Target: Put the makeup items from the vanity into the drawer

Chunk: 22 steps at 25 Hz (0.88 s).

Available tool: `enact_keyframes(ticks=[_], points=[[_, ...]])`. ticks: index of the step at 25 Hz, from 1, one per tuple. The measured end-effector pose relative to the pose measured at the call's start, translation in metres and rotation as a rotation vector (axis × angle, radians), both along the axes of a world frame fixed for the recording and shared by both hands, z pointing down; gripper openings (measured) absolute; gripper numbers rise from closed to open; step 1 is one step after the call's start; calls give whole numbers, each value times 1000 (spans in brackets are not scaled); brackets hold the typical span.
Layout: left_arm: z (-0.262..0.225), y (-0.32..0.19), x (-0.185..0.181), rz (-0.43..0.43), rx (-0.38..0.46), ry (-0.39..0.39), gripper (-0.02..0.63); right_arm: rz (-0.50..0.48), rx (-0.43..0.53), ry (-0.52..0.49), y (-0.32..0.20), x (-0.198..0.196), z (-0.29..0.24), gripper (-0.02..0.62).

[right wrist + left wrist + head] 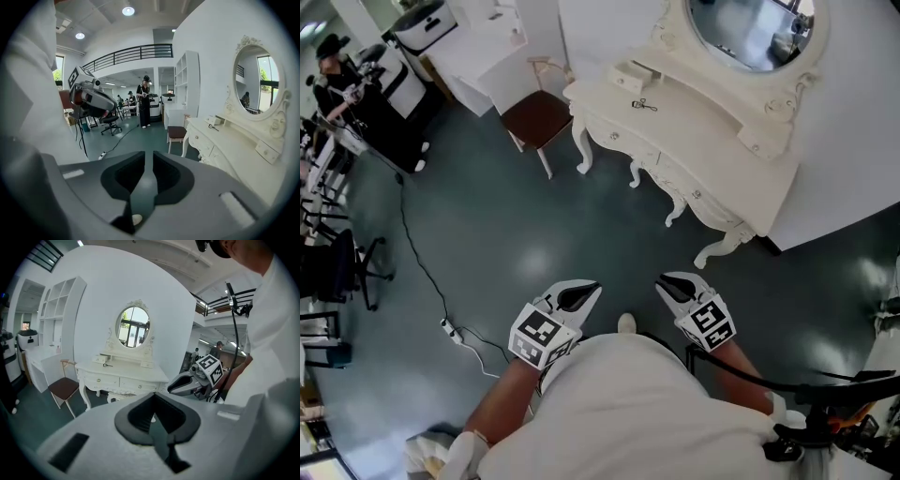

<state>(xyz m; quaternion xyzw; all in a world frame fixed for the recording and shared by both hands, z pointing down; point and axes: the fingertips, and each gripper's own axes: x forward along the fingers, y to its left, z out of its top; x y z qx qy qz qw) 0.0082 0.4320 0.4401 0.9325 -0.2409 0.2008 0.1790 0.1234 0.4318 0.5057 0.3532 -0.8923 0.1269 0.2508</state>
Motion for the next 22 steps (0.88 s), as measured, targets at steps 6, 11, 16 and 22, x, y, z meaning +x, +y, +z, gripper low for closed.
enact_keyframes(ticks=[6,11,16,22], points=[[6,-43,37,-9,-8,1,3,12,-8,6,-38,36,15,66],[15,-85,40,18,-36,4,3,46,-31,5,-78,42,22,63],[26,-152,40,73,-37,36,3,102,-49,26,-136,43,32,54],[12,-258,21,166,-28,54,14,160,-44,36,-242,21,15,46]])
